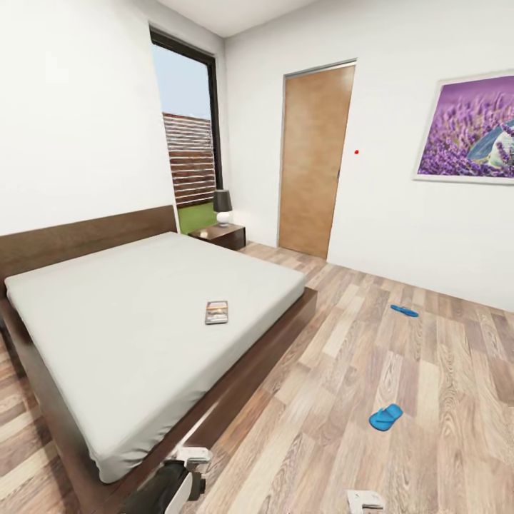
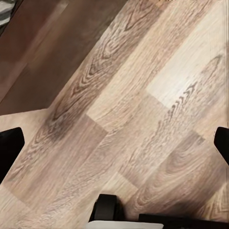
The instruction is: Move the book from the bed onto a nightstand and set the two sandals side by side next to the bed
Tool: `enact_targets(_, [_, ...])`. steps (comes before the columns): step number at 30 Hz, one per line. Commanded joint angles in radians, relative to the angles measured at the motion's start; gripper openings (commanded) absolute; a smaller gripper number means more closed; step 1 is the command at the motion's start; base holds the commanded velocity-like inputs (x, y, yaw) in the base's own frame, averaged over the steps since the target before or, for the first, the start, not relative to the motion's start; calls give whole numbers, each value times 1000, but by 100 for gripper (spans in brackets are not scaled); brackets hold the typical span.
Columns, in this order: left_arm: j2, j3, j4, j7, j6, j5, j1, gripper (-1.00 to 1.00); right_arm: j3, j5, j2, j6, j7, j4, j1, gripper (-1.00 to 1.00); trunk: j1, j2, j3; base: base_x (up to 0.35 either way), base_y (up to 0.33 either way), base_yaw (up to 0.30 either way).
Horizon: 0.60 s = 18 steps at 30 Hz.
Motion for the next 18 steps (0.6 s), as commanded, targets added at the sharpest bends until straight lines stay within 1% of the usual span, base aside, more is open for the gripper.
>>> enact_targets(1, [-2, 0, 11, 4, -21, 1, 0, 100, 1, -3, 1, -5, -4, -2, 0, 100, 0, -1, -1, 0, 0, -235])
enact_targets(5, [-5, 0, 34, 4, -71, 2, 0, 100, 2, -4, 2, -21, -4, -1, 0, 100, 0, -1, -2, 0, 0, -262])
enact_targets(18, [-4, 0, 40, 5, -88, 3, 1, 100, 2, -4, 0, -24, 0, -2, 0, 100, 0, -1, -2, 0, 0, -285])
